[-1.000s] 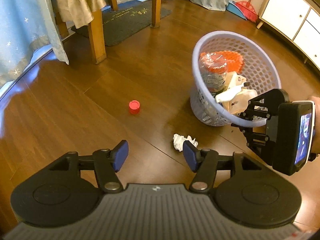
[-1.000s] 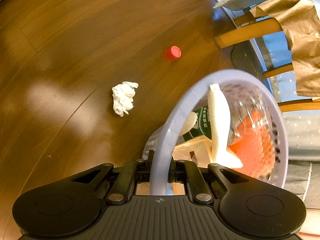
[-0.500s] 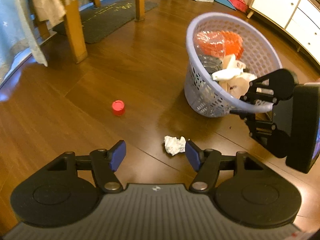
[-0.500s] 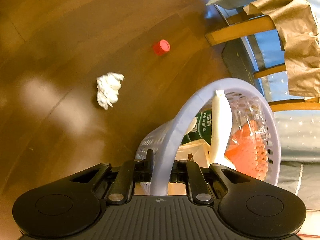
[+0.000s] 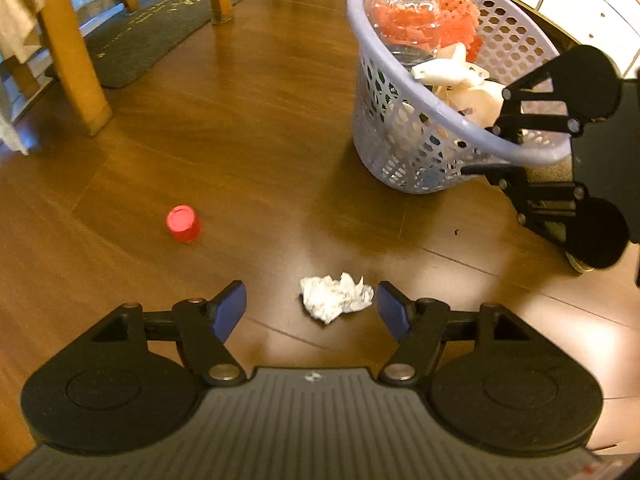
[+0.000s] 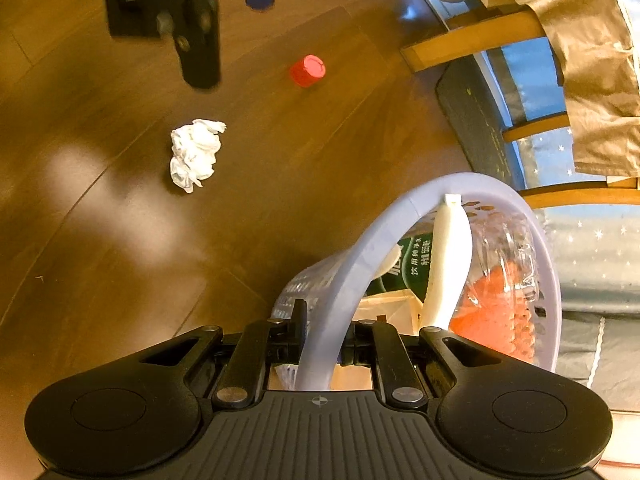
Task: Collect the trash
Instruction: 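Move the open left gripper down to the crumpled white tissue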
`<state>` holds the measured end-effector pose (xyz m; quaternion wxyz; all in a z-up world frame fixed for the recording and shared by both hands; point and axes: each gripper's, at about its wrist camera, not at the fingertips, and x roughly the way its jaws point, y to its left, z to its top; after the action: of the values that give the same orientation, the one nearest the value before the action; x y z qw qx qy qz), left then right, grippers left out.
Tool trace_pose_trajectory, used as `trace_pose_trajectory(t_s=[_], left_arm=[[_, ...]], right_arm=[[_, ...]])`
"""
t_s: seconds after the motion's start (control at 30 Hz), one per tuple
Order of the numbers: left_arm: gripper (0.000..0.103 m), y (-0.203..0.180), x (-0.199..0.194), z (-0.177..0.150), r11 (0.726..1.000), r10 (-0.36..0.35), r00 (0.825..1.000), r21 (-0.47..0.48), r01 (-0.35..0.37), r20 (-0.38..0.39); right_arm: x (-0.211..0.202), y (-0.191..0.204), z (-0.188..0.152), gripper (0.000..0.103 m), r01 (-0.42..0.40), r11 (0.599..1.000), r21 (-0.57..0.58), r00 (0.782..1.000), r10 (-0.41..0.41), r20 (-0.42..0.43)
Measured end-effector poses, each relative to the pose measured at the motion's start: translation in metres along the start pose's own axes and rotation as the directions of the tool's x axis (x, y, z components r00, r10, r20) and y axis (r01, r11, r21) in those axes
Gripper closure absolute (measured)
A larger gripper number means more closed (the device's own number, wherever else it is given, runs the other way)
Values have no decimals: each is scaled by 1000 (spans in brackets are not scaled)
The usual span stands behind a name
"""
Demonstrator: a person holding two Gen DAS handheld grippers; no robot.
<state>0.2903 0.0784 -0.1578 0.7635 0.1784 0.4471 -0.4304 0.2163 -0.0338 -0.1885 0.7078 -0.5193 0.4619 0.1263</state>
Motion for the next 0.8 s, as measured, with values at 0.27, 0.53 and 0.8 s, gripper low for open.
trace_pose_trajectory(t_s=[0.27,0.53,0.8], left_arm=[[36,-3,41,2,995,-54,999,87,54,0],[36,1,58,-16,990,-83,996,108,87,-37],[36,9,69,-32,987,-90,995,127,96,-52]], right_arm=[[1,-2,0,94,-5,1000,4,1000,5,-2],[2,-4,2,94,-3,1000,14,1000,3,-7],[4,-2,4,94,9,1000,12,1000,-9,-10]])
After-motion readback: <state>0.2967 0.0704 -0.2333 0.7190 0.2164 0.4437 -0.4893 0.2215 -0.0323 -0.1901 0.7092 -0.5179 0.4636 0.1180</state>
